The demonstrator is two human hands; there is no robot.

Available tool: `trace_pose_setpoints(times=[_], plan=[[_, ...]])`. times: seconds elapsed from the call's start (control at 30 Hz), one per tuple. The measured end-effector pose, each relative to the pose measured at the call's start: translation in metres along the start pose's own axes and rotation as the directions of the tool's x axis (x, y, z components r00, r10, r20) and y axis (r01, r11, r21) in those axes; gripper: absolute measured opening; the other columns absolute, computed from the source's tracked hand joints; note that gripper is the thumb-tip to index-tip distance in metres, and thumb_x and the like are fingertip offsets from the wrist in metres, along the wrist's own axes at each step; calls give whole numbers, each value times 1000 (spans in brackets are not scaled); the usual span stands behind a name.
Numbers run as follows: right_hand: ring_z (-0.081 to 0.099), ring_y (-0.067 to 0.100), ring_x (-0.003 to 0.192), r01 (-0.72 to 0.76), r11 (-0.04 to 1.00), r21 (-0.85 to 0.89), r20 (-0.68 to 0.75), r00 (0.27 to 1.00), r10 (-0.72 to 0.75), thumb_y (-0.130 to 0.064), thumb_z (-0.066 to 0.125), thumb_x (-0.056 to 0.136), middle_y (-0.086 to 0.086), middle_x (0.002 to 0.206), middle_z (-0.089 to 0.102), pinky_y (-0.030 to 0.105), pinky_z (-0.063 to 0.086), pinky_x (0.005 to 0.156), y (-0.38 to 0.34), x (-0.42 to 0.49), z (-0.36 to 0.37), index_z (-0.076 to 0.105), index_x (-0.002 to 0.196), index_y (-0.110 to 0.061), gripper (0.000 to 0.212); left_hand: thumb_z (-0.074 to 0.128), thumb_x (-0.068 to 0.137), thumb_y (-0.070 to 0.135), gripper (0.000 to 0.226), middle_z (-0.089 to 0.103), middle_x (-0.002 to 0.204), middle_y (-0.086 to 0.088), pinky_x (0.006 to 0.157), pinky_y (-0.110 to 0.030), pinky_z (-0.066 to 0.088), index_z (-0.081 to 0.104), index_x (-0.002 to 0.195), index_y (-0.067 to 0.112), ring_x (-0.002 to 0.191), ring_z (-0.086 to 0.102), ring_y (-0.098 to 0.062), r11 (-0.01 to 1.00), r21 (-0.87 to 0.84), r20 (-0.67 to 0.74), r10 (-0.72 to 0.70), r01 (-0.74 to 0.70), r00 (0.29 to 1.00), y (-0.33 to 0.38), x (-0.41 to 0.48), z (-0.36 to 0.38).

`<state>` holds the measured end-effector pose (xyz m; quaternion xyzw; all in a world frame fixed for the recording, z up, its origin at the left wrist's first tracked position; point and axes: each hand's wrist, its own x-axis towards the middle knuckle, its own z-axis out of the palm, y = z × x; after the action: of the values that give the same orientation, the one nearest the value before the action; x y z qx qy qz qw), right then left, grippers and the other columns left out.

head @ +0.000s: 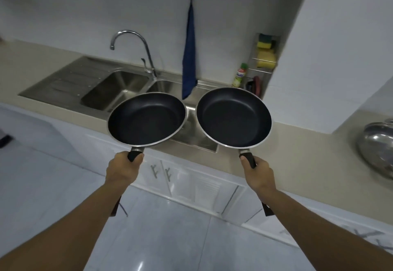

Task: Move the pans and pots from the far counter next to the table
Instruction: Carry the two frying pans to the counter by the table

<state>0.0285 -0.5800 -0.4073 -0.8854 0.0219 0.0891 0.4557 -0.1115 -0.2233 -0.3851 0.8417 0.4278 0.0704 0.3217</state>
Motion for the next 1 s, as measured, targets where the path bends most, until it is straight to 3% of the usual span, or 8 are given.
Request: trace_pose_setpoints(times=[0.2,0.3,0.5,0.67,0.9,1.0], plan=[[63,25,73,64,998,15,69,996,-65,-48,56,96,5,76,66,33,46,67,-73,1,76,66,87,-16,35,61,92,43,40,59,68,-9,66,-38,42,62,78,5,70,57,-32,994,-68,-128,-99,91,987,-46,27,-77],[63,26,76,105,994,13,100,989,-105,-50,57,94,4,78,66,35,47,70,-104,3,108,66,89,-17,34,62,92,42,40,64,76,-16,67,-39,46,63,82,3,76,60,-37,983,-111,-171,-167,150,971,-68,38,-108],[60,19,68,169,986,-11,187,969,-164,-51,57,94,0,72,63,35,47,68,-164,17,176,62,82,-16,38,66,90,40,40,68,81,-23,71,-46,55,64,84,0,78,66,-43,939,-205,-204,-316,275,927,-106,67,-149],[67,29,85,218,976,26,320,923,-215,-48,55,96,11,89,69,46,55,83,-217,44,240,68,97,-12,38,65,90,39,37,67,80,-20,65,-41,51,65,83,2,76,65,-41,921,-227,-250,-369,316,895,-131,111,-175],[65,26,80,304,952,-31,361,892,-273,-55,55,93,4,82,68,39,53,77,-297,89,327,67,91,-19,38,65,92,39,38,60,67,-12,57,-34,44,64,83,2,60,55,-29,883,-307,-289,-443,356,849,-147,192,-212],[65,22,80,325,946,12,423,855,-299,-50,56,95,0,79,67,33,48,70,-330,105,363,68,89,-20,33,65,91,40,39,58,64,-11,55,-32,42,60,73,6,57,53,-28,874,-324,-321,-461,362,827,-157,221,-226]])
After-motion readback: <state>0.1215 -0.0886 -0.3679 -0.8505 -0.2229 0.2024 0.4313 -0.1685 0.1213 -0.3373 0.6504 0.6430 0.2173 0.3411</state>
